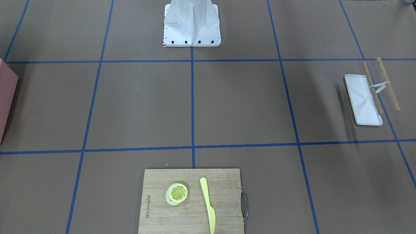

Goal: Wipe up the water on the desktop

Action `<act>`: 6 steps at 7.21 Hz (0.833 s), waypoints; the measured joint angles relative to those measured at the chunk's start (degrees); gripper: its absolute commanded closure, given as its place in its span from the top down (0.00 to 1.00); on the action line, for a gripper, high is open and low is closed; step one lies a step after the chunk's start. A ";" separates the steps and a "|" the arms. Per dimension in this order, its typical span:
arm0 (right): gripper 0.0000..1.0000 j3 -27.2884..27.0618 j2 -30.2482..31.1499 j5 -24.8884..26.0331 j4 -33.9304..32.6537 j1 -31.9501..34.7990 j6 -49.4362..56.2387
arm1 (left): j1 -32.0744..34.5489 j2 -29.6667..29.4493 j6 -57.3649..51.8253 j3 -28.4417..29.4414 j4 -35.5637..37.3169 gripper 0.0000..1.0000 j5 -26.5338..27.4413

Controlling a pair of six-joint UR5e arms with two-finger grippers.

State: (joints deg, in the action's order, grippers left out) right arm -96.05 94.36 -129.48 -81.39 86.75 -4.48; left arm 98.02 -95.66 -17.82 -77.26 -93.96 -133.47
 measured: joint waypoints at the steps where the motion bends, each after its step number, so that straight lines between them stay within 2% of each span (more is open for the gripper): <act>1: 1.00 -0.05 -0.01 -0.04 0.00 0.00 -0.02 | -0.01 0.19 -0.01 0.00 -0.03 0.98 -0.07; 6: 1.00 -0.16 0.03 -0.61 0.21 0.00 -0.14 | -0.02 0.30 -0.02 -0.02 -0.02 0.98 -0.12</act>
State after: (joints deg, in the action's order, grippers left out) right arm -96.21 94.39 -130.09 -81.18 86.75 -4.63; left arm 98.00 -95.36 -17.84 -77.27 -93.98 -133.59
